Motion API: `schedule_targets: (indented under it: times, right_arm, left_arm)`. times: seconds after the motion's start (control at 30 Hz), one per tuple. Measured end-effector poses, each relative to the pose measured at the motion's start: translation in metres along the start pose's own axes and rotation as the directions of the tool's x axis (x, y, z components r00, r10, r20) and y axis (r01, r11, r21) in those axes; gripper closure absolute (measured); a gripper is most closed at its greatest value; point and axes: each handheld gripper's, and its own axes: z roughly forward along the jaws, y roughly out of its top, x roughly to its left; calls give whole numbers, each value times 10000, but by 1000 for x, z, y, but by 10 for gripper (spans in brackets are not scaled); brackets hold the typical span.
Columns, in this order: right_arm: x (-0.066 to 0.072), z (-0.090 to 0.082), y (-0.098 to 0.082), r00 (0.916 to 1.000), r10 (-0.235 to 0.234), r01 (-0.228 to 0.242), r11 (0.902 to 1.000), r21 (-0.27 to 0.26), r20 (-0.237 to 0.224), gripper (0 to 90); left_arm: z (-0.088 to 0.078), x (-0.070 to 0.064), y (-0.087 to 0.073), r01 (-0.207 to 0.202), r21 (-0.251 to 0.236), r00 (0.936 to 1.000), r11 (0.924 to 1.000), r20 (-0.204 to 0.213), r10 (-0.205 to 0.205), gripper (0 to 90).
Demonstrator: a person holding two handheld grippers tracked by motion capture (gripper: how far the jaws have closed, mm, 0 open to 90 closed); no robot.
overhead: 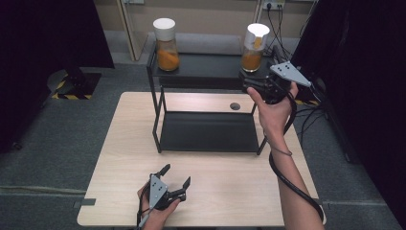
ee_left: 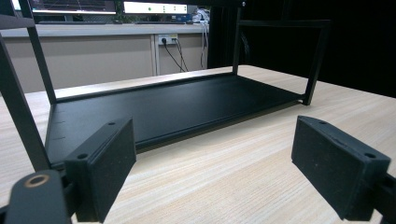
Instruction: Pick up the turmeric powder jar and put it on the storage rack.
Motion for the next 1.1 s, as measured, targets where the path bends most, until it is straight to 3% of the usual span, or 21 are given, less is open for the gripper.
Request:
schedule_targets:
  times: [0.37,0.73,1.1]
  right_arm:
    - [-1,-20,-12,9991,-204,212,9995,217,-383,37]
    - [-3,-35,-28,9977,71,-53,9997,254,-680,34]
    - [1,-43,-39,9957,21,-1,9998,212,-924,34]
  left_arm:
    - [0,0,0,2,24,10000,10000,-22,-2,134]
    - [0,-1,0,4,16,10000,10000,-36,-4,134]
    - [0,-1,0,-23,19,10000,10000,-42,23,134]
